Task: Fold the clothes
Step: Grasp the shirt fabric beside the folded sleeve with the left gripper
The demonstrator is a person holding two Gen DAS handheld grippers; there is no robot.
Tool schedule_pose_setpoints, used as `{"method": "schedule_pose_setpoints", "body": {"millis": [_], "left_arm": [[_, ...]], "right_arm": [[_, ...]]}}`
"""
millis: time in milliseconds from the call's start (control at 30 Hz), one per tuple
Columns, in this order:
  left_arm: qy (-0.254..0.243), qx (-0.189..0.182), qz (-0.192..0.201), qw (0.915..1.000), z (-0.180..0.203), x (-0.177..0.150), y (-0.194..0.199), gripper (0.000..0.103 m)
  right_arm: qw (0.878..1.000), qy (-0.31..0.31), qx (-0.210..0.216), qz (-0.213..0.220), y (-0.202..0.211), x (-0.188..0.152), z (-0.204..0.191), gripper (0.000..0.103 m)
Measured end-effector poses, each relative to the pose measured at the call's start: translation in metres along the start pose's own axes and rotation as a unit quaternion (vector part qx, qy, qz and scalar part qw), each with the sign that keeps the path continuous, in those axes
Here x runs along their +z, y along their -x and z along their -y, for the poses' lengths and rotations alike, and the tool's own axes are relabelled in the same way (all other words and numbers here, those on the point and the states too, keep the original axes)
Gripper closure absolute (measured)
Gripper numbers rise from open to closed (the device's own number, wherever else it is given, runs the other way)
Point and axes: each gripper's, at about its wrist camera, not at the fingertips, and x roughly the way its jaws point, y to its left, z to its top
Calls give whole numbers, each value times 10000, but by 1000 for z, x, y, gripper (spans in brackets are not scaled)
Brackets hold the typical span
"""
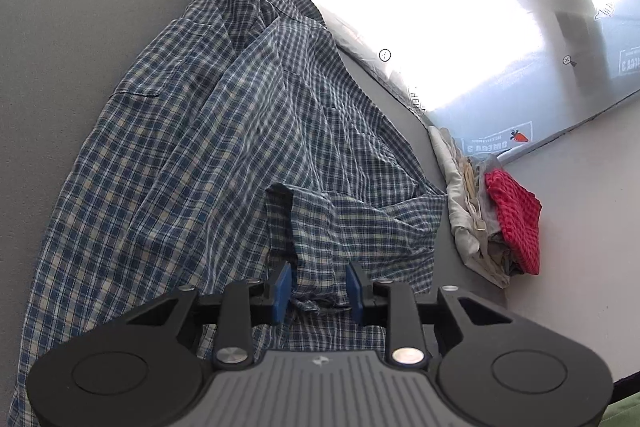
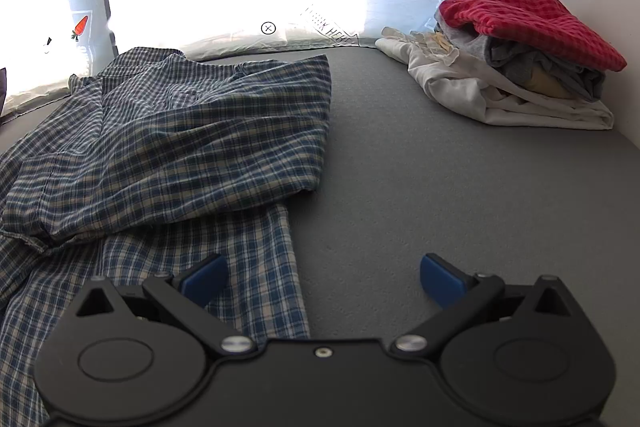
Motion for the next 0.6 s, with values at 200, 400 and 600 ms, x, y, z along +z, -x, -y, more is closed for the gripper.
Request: {"method": "schedule_pose_setpoints", "body": {"millis": [200,400,600], "left_arm": [[-645,448,-371,9962,17,15,-37,50],[-1092,764,-661,9889,26,21,-60,55],[-1224,267,-641,9901,30,23,-54,102]], "right_arm": [[10000,-7,-10,2,0,0,0,0],[10000,-24,-2,-1,0,0,0,0],[10000,-26,-4,-4,0,1,0,0]]}}
